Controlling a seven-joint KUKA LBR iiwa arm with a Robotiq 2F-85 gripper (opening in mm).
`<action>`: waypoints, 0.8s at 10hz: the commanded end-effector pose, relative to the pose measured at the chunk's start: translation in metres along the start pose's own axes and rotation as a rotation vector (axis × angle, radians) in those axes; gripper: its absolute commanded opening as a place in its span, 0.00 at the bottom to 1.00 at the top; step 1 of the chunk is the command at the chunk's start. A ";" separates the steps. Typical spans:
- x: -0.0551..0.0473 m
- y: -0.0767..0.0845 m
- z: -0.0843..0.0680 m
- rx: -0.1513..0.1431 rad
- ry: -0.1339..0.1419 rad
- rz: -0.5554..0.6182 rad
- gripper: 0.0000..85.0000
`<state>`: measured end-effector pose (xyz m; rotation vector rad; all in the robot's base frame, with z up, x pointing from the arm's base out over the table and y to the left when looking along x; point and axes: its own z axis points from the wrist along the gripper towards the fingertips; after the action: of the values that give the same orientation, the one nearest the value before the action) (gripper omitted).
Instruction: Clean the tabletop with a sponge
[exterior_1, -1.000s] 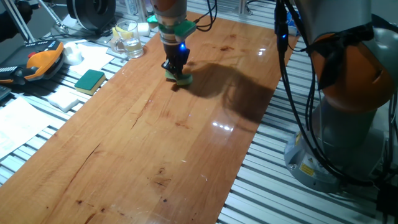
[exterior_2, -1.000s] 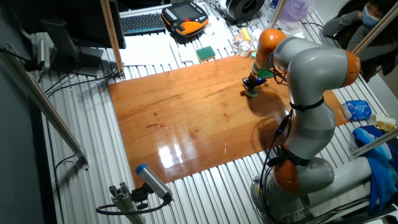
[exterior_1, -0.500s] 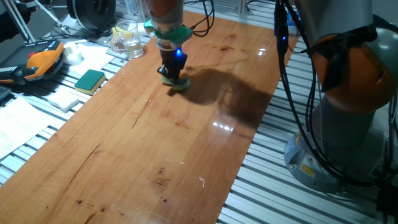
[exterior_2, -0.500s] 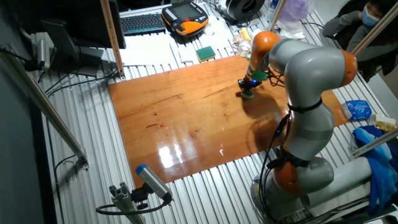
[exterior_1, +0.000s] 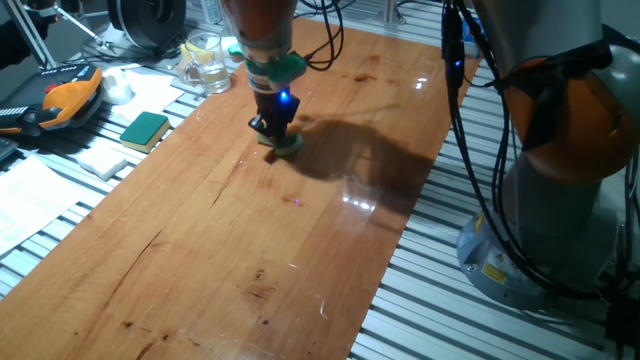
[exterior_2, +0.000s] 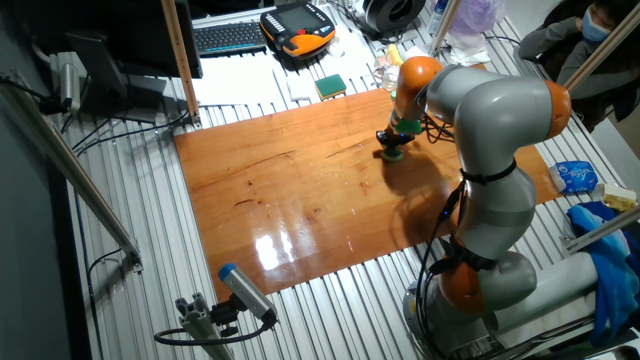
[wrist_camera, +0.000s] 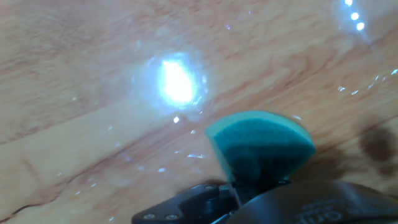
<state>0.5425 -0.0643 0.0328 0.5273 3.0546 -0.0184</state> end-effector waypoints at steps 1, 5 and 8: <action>0.003 0.004 -0.002 0.000 0.007 0.009 0.20; 0.026 0.014 -0.003 0.002 0.006 0.035 0.20; 0.043 0.019 -0.005 0.012 0.004 0.045 0.20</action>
<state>0.5083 -0.0313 0.0362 0.5960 3.0467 -0.0367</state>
